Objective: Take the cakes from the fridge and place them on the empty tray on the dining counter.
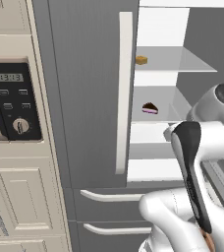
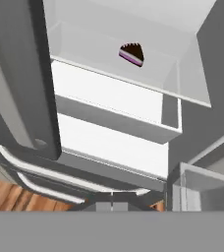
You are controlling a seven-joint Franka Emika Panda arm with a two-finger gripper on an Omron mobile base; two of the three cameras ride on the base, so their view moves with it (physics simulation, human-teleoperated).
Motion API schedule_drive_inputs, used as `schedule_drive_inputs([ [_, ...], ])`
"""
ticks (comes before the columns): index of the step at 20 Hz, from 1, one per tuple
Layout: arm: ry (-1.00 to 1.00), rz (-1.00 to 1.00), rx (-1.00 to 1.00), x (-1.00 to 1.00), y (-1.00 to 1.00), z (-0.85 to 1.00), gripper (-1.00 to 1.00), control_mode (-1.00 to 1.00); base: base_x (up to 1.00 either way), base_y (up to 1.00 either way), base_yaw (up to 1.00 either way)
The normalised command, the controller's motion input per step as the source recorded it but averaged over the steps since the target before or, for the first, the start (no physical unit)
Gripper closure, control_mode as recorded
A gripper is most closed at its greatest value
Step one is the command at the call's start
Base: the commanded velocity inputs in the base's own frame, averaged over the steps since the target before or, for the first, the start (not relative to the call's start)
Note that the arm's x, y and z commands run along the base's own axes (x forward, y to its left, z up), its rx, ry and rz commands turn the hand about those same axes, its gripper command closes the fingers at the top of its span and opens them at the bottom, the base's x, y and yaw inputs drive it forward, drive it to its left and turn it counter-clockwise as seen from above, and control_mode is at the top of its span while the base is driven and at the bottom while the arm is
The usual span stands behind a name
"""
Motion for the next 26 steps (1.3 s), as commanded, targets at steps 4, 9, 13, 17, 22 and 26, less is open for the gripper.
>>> schedule_drive_inputs([
  [4,-0.26,0.12,0.0,0.0,-0.07,0.28,1.0,-1.0,0.0,0.0,0.0],
  [9,-0.23,0.03,0.0,0.0,-0.01,0.43,1.0,-1.0,0.0,0.0,0.0],
  [13,-0.02,0.0,0.0,0.0,0.01,0.56,1.0,-1.0,0.0,0.0,0.0],
  [17,0.0,0.0,0.0,0.0,0.01,0.5,-1.0,-1.0,0.0,0.0,0.0],
  [22,-0.07,0.0,0.01,0.0,0.0,0.3,-1.0,-1.0,0.0,0.0,0.0],
  [26,-0.1,0.0,0.03,0.0,0.0,0.11,-1.0,-1.0,0.0,0.0,0.0],
])
